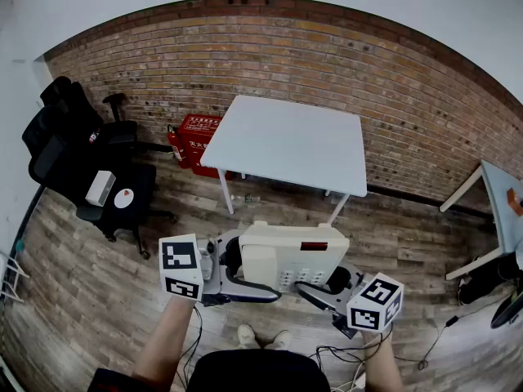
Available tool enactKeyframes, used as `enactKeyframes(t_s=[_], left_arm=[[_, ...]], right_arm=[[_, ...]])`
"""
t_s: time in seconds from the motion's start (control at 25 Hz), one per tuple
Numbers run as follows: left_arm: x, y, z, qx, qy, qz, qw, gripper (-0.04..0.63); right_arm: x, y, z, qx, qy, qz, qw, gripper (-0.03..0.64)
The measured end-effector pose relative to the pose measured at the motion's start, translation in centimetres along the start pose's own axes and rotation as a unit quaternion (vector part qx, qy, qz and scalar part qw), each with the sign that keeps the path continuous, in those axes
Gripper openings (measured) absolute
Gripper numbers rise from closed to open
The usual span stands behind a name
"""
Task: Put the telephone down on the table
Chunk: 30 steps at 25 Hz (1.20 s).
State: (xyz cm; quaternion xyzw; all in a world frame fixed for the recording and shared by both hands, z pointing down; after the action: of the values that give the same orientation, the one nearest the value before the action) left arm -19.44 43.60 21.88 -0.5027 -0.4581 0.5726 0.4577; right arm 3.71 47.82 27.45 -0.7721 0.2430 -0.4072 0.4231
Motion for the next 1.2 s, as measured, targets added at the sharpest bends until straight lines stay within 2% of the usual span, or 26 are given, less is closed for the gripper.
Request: enactKeyframes(t_s=[0.44, 1.2], left_arm=[[0.5, 0.0, -0.8, -0.008, 0.015, -0.003, 0.9999, 0.454], [1.3, -1.6, -5.4, -0.005, 0.030, -0.002, 0.9995, 0.453]], right_arm=[[0.4, -0.3, 0.5, -0.001, 0.013, -0.003, 1.000, 0.258], [2.9, -1.8, 4.4, 0.004, 0.023, 0.001, 1.000, 0.258]])
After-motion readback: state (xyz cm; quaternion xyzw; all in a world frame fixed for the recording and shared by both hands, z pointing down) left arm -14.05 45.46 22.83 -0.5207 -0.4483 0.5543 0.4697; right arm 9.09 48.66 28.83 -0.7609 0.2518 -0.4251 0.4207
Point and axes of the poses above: the fingertips, and each gripper's own axes: z backward along the fingers, x to its right, y out of its top, the point moved 10 cm from there along z, backward along the fingers, and after that the axes turned 6 degrees about -z, right-handed, at the moved point
